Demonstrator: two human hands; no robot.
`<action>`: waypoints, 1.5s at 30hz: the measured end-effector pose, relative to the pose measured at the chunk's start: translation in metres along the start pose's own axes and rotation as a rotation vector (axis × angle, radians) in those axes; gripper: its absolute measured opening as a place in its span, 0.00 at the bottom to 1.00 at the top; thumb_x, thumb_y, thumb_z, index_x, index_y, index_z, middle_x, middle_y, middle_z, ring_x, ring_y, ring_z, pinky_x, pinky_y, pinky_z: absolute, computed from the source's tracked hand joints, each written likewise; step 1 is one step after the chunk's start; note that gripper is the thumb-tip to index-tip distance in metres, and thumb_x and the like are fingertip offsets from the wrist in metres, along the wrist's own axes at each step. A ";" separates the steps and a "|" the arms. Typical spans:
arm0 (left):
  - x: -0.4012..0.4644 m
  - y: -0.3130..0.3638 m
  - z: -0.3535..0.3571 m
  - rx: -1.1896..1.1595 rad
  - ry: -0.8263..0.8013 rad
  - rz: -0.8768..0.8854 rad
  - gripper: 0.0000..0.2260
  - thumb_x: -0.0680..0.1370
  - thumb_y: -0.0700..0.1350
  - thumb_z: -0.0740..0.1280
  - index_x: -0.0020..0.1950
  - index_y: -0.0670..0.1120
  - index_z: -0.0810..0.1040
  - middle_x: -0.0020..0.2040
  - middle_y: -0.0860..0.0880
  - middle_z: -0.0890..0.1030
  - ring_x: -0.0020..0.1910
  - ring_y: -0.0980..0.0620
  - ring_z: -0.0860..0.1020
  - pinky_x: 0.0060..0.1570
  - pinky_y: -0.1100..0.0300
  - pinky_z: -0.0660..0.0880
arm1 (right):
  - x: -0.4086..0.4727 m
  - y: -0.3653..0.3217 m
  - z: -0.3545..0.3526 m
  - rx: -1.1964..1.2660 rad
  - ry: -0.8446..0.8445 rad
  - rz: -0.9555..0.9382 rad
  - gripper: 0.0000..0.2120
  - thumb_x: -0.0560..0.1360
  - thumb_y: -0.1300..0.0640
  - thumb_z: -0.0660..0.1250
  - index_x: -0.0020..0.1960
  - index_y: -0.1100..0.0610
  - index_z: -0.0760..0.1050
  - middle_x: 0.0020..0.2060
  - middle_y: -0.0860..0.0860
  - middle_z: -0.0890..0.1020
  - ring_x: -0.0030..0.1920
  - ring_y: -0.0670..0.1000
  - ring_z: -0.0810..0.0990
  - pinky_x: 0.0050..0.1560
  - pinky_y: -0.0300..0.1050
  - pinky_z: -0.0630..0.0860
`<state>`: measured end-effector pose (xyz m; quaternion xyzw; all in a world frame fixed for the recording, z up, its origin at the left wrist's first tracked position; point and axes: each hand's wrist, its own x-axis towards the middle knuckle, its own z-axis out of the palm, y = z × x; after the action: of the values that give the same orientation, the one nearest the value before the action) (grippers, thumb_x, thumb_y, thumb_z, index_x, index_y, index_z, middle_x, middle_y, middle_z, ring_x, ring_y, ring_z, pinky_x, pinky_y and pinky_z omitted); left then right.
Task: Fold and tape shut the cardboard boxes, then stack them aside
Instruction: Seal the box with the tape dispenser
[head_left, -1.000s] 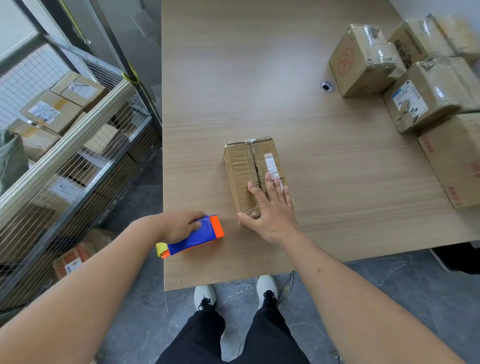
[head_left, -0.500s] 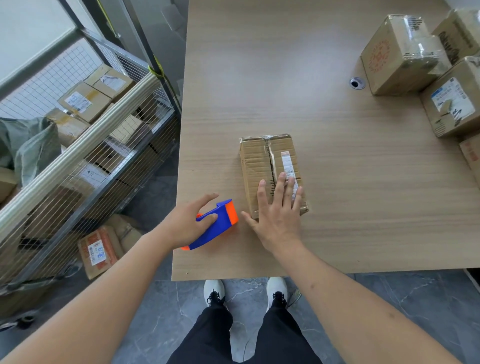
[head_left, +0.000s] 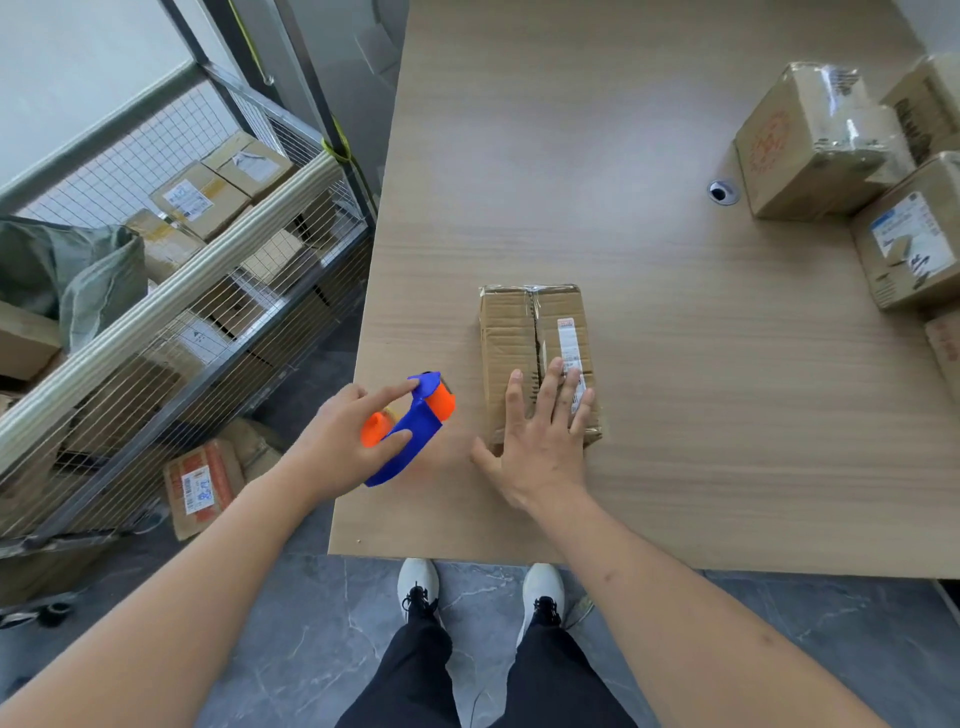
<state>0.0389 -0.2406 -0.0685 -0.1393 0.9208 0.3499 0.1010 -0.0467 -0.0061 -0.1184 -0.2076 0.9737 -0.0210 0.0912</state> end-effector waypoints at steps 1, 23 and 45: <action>0.004 0.004 0.008 0.065 0.050 -0.006 0.27 0.77 0.55 0.72 0.74 0.68 0.67 0.47 0.52 0.73 0.47 0.53 0.73 0.52 0.55 0.72 | 0.000 0.000 0.000 -0.003 -0.007 -0.006 0.45 0.76 0.30 0.52 0.82 0.57 0.48 0.78 0.73 0.41 0.78 0.73 0.36 0.75 0.74 0.38; 0.018 0.071 0.090 0.249 0.170 0.489 0.14 0.78 0.51 0.73 0.62 0.49 0.84 0.70 0.44 0.76 0.67 0.40 0.77 0.58 0.46 0.79 | -0.014 0.094 -0.031 0.248 -0.027 -0.369 0.41 0.71 0.42 0.78 0.79 0.50 0.66 0.81 0.57 0.58 0.78 0.60 0.63 0.74 0.58 0.65; 0.030 0.074 0.122 0.069 0.118 0.462 0.27 0.71 0.25 0.71 0.65 0.47 0.83 0.76 0.46 0.71 0.78 0.47 0.65 0.76 0.57 0.63 | -0.016 0.140 0.002 0.610 0.340 -0.247 0.13 0.70 0.67 0.78 0.51 0.54 0.85 0.49 0.51 0.79 0.47 0.55 0.81 0.43 0.52 0.82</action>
<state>-0.0027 -0.1109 -0.1211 0.0582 0.9441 0.3231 -0.0309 -0.0879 0.1280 -0.1284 -0.2805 0.8915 -0.3554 -0.0176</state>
